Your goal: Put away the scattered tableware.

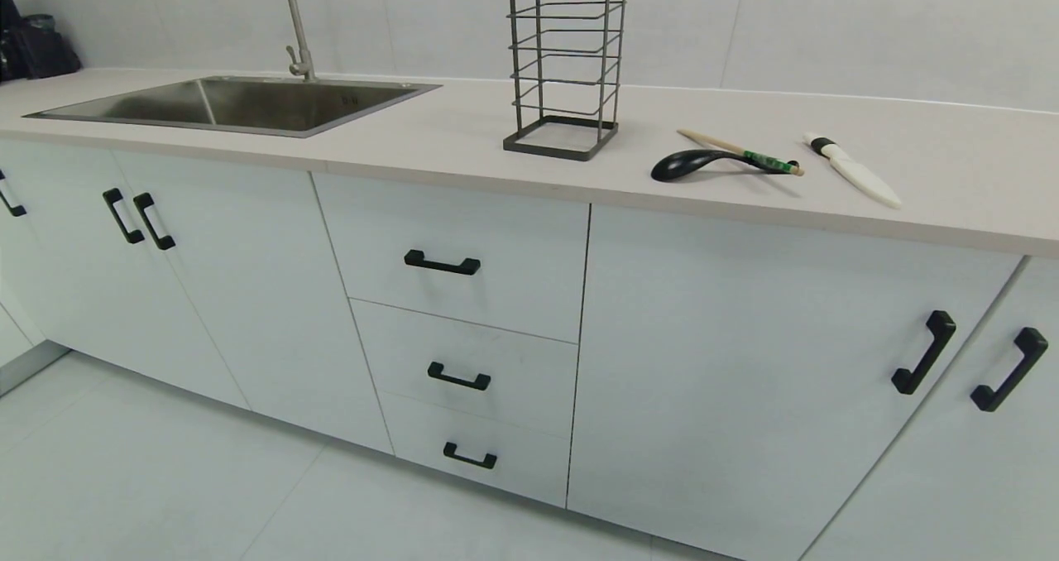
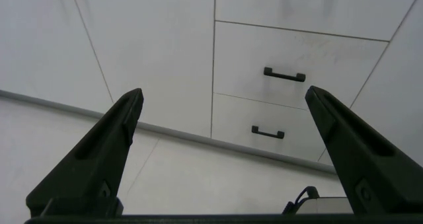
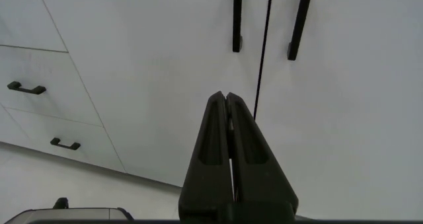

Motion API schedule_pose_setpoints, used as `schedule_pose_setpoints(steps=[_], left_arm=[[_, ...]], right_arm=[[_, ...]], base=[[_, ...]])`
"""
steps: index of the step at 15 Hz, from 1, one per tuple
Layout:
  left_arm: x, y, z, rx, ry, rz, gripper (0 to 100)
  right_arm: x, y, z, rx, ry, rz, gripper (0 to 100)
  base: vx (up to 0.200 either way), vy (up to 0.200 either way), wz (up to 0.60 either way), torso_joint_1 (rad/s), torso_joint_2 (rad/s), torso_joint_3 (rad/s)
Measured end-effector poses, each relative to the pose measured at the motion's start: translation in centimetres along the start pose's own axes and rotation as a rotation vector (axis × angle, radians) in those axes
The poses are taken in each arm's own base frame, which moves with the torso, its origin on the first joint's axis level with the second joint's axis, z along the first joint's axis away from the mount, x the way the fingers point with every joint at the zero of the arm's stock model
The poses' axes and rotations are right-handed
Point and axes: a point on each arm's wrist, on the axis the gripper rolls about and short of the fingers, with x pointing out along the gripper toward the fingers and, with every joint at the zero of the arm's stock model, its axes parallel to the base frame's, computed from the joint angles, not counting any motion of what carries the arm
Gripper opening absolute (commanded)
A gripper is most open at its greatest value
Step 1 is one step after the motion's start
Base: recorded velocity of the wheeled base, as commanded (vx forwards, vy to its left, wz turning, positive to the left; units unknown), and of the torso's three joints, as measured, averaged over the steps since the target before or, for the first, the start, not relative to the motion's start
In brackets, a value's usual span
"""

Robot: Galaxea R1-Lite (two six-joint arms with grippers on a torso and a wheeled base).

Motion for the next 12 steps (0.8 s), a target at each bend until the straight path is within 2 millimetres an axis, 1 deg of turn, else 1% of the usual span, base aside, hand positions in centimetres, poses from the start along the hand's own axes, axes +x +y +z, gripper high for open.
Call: schedule_pose_setpoints(steps=[12], left_arm=[[0.00,-0.03,0.00,0.014,0.000,-0.010,100]], right_arm=[[0.00,0.00,-0.01,-0.001,0.001,0.002,0]], base=[[0.000,0.000,0.00,0.000,0.00,0.000]])
